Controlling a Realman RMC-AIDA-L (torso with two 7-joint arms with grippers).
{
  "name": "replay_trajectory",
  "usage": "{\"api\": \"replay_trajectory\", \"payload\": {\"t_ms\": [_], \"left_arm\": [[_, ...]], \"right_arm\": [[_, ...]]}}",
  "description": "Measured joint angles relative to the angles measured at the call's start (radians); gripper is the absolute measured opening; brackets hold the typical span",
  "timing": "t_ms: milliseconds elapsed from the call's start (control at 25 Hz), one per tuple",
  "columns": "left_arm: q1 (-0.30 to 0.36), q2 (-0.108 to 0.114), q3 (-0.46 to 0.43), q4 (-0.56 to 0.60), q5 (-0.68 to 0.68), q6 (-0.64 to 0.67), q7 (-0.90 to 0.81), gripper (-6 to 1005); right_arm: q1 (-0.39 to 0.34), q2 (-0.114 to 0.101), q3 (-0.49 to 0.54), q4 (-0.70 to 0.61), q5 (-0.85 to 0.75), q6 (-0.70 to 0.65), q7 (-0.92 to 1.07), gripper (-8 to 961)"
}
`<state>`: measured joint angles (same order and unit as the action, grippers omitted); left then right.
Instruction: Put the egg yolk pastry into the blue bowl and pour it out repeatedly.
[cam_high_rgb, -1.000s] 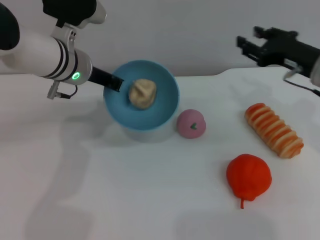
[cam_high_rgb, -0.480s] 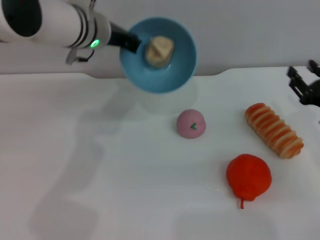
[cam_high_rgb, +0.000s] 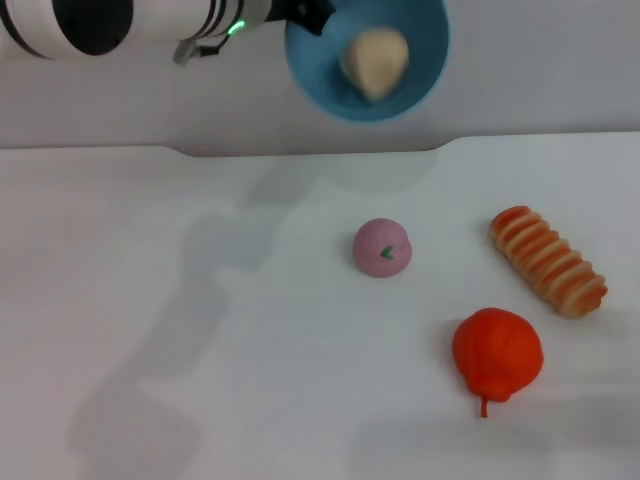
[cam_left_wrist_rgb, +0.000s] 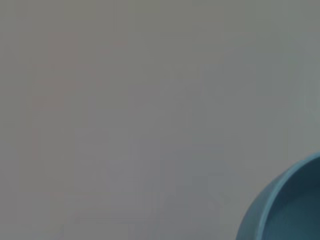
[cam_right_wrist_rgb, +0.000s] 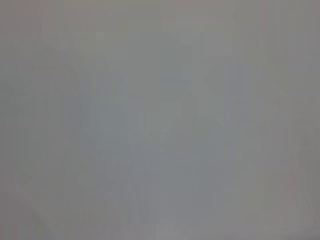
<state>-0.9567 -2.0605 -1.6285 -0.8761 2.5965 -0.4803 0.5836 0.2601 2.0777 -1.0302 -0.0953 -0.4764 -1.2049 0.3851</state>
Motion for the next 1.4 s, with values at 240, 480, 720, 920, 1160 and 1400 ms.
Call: {"api": "replay_trajectory", "payload": {"t_ms": [240,480,720,920,1160,1400], "left_arm": [[0.002,-0.004,0.073,-0.047,0.0,0.061,0.002,0],[0.061,-0.009,0.213,-0.165,-0.005,0.131,-0.005,0],[0.134,-0.009,0.351,-0.237,-0.006,0.347,-0.004,-1],[0.129,-0.01,0.425,-0.24,-0.001,0.394,0.001,-1],[0.118,-0.012,0.498,-0.22,0.0,0.522,0.009,-1],[0.093,-0.016,0.57,-0.152,0.0,0.691,0.031,-1]], "right_arm": [[-0.014,0.0,0.013,0.033,0.024,-0.04,-0.004,475],[-0.003,0.0,0.013,0.036,0.024,-0.036,-0.007,474],[0.002,0.0,0.013,0.037,0.024,-0.033,-0.008,474],[0.007,0.0,0.014,0.038,0.024,-0.033,-0.009,474],[0.01,-0.001,0.016,0.04,0.024,-0.031,-0.009,474],[0.015,-0.001,0.017,0.04,0.025,-0.023,-0.009,474]]}}
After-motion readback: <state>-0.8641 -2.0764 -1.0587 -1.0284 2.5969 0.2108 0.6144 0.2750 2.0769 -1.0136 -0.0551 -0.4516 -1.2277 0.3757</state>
